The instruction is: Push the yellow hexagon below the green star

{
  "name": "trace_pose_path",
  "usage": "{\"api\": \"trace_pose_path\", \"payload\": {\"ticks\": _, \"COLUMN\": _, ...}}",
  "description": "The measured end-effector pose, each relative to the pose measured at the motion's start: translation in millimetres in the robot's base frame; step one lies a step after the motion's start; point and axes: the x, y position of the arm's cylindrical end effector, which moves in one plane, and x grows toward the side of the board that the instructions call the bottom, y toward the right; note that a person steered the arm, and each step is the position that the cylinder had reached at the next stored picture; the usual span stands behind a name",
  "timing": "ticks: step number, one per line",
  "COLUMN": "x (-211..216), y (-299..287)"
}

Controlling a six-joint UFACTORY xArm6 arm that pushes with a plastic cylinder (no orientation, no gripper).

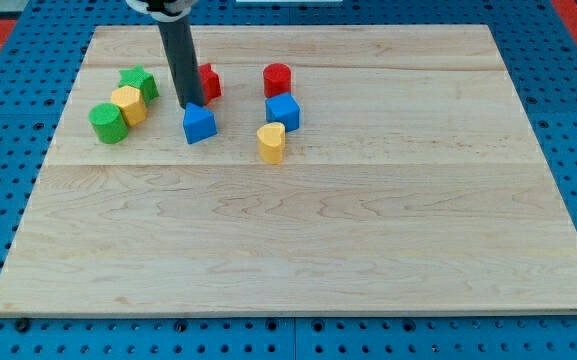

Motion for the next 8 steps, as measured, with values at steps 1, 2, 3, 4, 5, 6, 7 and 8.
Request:
{"api": "trace_pose_path", "payload": {"ticks": 1, "x": 25, "y": 8}}
{"api": "trace_pose_path", "payload": {"ticks": 2, "x": 17, "y": 7}}
{"api": "trace_pose_path", "payload": {"ticks": 3, "x": -7, "y": -12}}
{"api": "trace_pose_path", "payload": {"ticks": 4, "x": -16, "y": -48}}
{"api": "trace_pose_path", "payload": {"ticks": 5, "x": -16, "y": -77}}
{"api": "trace_pose_path", "payload": {"ticks": 6, "x": -11, "y": -101}}
{"api": "trace_pose_path", "payload": {"ticks": 7, "x": 16, "y": -102}}
{"api": "trace_pose_path", "payload": {"ticks": 8, "x": 42, "y": -100}}
